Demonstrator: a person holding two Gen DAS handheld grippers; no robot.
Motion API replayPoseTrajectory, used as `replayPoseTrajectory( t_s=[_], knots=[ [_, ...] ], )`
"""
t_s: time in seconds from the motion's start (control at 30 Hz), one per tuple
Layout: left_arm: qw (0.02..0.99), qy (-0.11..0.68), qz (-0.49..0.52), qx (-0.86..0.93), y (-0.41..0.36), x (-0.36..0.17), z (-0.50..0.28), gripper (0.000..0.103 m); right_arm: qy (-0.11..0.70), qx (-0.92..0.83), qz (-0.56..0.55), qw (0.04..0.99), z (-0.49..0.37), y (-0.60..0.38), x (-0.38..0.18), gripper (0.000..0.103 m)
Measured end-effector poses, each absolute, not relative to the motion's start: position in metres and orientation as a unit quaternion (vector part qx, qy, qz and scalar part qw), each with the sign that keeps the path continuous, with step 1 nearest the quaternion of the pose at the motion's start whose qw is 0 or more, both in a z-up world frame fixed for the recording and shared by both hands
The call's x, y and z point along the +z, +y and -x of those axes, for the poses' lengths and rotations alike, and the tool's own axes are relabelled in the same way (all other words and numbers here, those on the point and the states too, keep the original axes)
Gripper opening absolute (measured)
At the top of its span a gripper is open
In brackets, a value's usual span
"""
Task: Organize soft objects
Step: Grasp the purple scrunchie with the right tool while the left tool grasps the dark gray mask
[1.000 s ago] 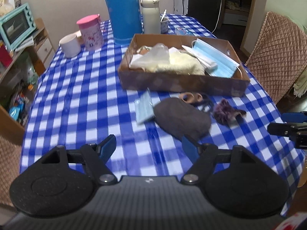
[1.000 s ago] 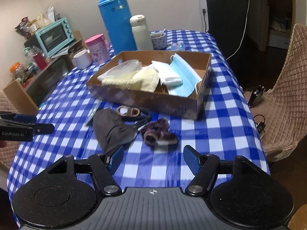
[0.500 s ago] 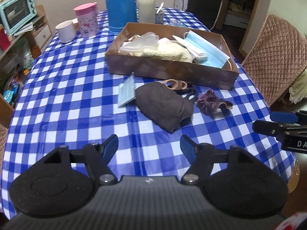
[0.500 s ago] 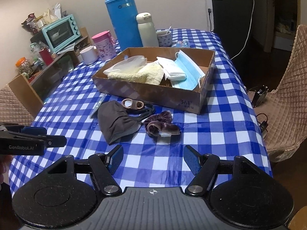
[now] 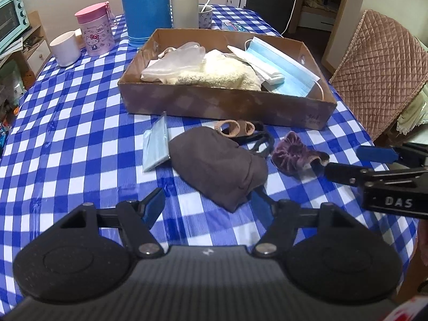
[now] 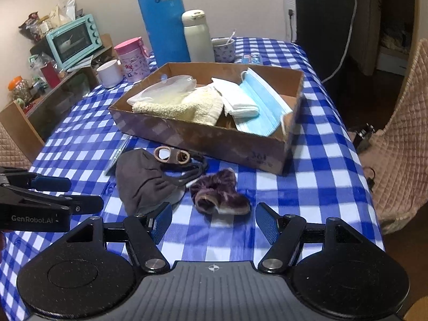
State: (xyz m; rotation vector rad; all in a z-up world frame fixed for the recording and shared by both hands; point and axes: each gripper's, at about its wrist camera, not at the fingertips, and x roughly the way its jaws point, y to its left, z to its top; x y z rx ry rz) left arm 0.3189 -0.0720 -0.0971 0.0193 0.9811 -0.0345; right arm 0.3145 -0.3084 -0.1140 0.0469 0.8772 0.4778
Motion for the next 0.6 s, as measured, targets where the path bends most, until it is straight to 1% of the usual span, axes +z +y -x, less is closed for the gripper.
replayPoseTrajectory(
  t_s=[0.5,0.53,0.57,0.6],
  knots=[
    [0.872,0.49,0.015,-0.023,-0.059,-0.118,-0.348,0.069,0.446,0.239,0.029,0.862,-0.353,-0.275,-0.16,0.069],
    [0.871,0.49,0.019,-0.025,-0.058,-0.119,-0.349,0.069,0.445,0.239,0.032,0.862,-0.353,-0.274,-0.161,0.066],
    [0.871,0.49,0.021,-0.026,-0.058,-0.119,-0.35,0.069,0.446,0.24,0.036,0.862,-0.353,-0.273,-0.163,0.058],
    [0.871,0.49,0.023,-0.026,-0.058,-0.119,-0.351,0.069,0.448,0.239,0.039,0.86,-0.354,-0.272,-0.164,0.053]
  ],
)
